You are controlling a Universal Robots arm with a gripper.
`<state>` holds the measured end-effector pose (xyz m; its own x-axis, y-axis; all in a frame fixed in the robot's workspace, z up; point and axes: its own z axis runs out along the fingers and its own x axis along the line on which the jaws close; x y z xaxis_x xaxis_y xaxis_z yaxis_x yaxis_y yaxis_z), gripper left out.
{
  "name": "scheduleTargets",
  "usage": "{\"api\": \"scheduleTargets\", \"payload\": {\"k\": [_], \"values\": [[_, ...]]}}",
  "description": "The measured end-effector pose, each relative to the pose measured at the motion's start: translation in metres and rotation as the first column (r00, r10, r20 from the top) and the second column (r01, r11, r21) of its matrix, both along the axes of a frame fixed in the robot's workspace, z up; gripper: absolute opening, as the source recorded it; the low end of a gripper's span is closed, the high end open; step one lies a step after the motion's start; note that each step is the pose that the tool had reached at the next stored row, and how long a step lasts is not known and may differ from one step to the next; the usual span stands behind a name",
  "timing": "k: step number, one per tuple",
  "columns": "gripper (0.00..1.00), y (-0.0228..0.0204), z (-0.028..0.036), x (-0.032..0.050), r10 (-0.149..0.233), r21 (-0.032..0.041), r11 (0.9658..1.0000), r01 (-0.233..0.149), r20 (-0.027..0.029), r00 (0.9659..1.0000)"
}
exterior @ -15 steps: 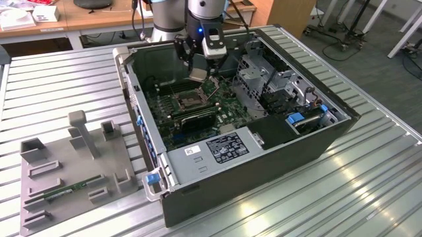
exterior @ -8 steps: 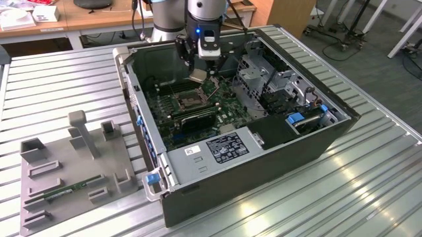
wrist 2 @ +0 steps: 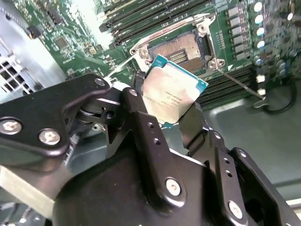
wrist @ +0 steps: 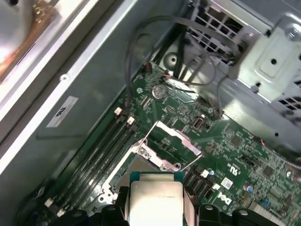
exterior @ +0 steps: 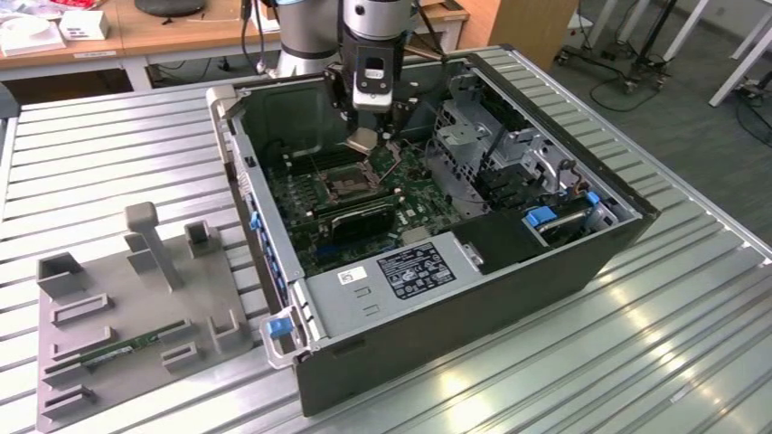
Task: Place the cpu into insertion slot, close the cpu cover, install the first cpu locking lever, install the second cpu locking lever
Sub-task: 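Place the cpu into insertion slot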
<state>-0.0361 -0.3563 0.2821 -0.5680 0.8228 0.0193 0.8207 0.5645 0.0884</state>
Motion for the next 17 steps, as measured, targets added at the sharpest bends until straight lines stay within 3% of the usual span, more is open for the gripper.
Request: {"api": "scheduleTargets", "payload": {"k": [4, 8, 13, 17], "values": [[0.54, 0.0, -0.0015, 0.0, -0.073, 0.0, 0.9973, 0.073, 0.0, 0.9973], [0.54, 0.0, -0.0029, 0.0, -0.145, -0.0001, 0.9894, 0.145, 0.0, 0.9894], [0.54, 0.0, -0.0046, 0.0, -0.234, 0.0, 0.9722, 0.234, 0.0, 0.9722], [0.54, 0.0, -0.006, 0.0, -0.305, 0.0, 0.9524, 0.305, -0.0001, 0.9524]]}}
